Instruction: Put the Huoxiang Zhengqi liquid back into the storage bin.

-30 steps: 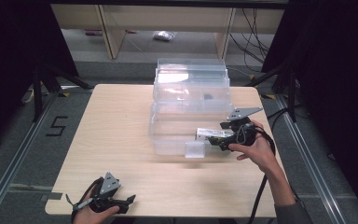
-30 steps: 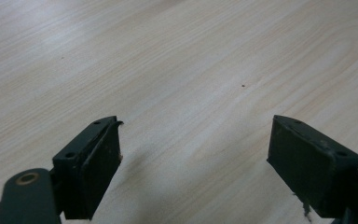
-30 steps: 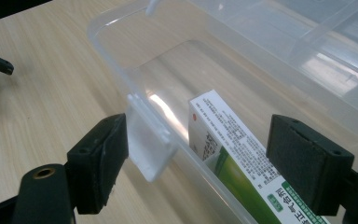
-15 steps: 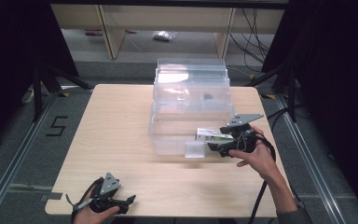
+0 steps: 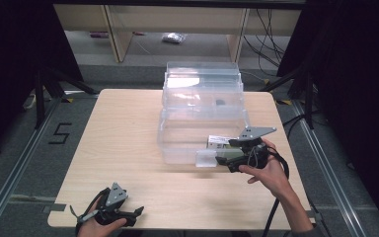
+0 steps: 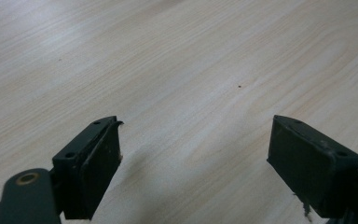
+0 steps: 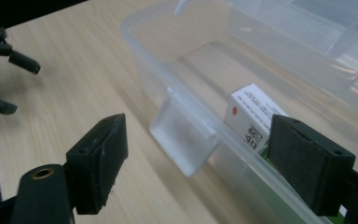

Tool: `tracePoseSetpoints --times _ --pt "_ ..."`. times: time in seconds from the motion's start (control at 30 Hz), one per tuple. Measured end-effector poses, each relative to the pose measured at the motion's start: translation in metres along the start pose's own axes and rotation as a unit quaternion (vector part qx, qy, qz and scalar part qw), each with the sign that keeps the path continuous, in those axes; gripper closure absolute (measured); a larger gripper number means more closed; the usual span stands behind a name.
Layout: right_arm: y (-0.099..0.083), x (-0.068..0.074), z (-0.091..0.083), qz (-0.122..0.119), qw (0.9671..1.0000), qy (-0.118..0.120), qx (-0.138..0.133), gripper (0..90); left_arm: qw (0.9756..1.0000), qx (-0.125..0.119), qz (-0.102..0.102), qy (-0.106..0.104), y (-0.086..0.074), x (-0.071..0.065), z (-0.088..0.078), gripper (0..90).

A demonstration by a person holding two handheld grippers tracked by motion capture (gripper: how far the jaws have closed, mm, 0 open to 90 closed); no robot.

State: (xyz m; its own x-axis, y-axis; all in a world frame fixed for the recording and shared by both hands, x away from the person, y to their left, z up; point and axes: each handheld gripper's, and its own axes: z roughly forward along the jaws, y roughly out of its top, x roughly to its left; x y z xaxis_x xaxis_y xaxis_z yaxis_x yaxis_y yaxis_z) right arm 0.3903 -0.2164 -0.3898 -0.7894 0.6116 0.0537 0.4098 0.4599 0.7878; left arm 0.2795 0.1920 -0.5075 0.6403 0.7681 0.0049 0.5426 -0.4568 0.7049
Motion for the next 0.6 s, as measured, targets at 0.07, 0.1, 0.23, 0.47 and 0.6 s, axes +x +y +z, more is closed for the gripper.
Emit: tracePoseSetpoints --times 0.07,0.1,0.23,0.47,0.6 --pt "-0.001 0.001 0.001 0.004 1.0 -0.003 -0.006 21.4 1.0 -0.003 -0.002 -0.001 0.0 0.0 0.0 16.3" --pt "-0.003 0.001 0.002 0.0 0.9999 -0.005 -0.012 21.4 1.0 0.0 -0.001 -0.002 0.0 0.0 0.0 16.3" --pt "-0.006 0.005 0.002 0.001 0.9999 -0.001 -0.011 21.3 1.0 -0.003 -0.003 -0.002 0.0 0.0 0.0 16.3" --pt "-0.012 0.012 0.002 0.017 0.9997 0.002 -0.015 21.4 1.0 0.0 -0.001 -0.002 0.0 -0.001 0.0 16.3" --pt "-0.017 0.016 0.003 0.009 0.9999 0.004 -0.01 21.3 1.0 0.0 -0.003 -0.003 0.0 0.0 0.0 16.3"
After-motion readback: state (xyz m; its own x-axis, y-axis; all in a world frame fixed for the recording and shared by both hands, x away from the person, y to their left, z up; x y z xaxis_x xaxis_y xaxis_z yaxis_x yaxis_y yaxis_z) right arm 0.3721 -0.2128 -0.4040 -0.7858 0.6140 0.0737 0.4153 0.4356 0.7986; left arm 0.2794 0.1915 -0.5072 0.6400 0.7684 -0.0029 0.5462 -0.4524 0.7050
